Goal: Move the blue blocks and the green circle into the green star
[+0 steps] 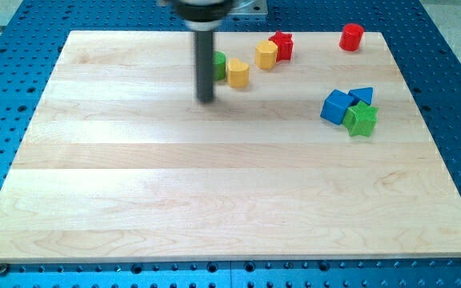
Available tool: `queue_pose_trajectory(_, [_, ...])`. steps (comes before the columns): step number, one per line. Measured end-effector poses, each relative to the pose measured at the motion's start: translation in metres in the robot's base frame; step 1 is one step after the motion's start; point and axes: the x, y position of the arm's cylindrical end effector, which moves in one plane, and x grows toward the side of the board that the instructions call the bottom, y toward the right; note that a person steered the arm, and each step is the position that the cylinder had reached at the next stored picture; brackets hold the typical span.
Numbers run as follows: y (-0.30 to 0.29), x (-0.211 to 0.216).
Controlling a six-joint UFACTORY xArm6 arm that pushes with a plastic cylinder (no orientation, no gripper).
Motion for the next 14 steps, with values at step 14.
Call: queue_pose_trajectory(14, [0.099, -0.024])
